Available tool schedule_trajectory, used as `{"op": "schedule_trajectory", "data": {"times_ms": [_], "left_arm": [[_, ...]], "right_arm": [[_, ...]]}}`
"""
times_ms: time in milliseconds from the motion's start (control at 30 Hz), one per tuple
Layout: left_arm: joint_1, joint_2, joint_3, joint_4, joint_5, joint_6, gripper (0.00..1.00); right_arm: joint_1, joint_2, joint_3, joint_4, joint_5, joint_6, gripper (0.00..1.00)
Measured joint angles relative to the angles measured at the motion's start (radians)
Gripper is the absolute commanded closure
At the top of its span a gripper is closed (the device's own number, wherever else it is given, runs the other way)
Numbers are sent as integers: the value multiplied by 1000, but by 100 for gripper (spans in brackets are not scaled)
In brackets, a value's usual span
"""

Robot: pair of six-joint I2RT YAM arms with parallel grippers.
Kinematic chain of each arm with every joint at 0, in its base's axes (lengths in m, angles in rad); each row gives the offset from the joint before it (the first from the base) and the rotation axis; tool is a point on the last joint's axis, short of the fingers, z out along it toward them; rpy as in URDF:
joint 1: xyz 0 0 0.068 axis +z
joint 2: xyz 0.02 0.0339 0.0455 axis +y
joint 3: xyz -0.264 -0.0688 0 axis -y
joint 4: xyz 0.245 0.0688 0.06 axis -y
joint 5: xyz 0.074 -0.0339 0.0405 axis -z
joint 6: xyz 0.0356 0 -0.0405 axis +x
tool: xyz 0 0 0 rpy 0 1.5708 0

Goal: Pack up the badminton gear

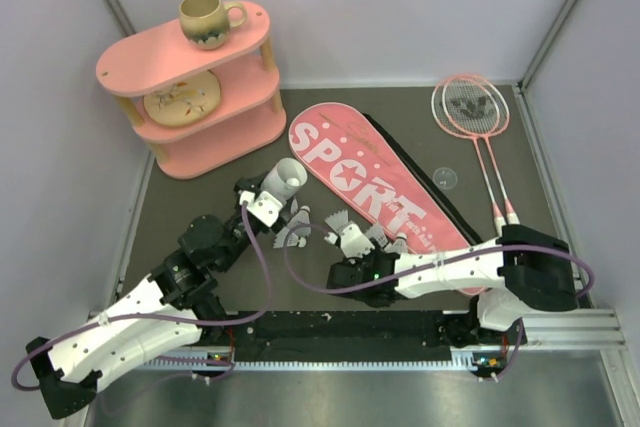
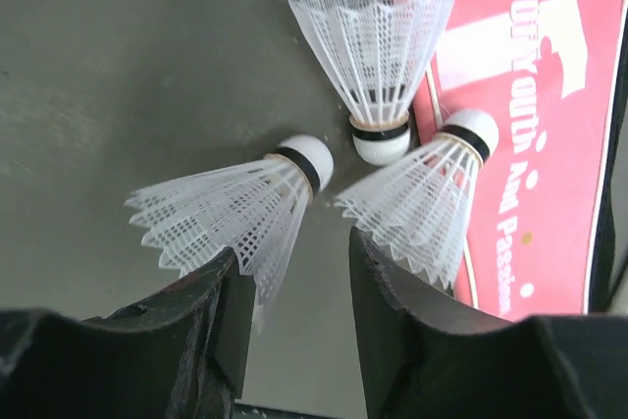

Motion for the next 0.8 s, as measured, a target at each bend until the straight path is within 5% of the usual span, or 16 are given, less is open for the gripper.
{"op": "schedule_trajectory", "data": {"times_ms": [133,233,400,567,800], "left_arm": [[0,0,-2,1,0,-3,72],[0,5,-3,2,0,-3,72],[0,9,-6,3,0,-3,72],[0,20,-7,3,13,-2,72],[0,26,-11,2,74,1,73]], "right_arm": [[28,0,-28,100,59,-1,76],[31,0,-37,134,99,6,99],[31,-27,-59,166,150,27,100],[14,-230,-87,162,132,34,100],[-388,-682,-82,216,-339,-10,100]]}}
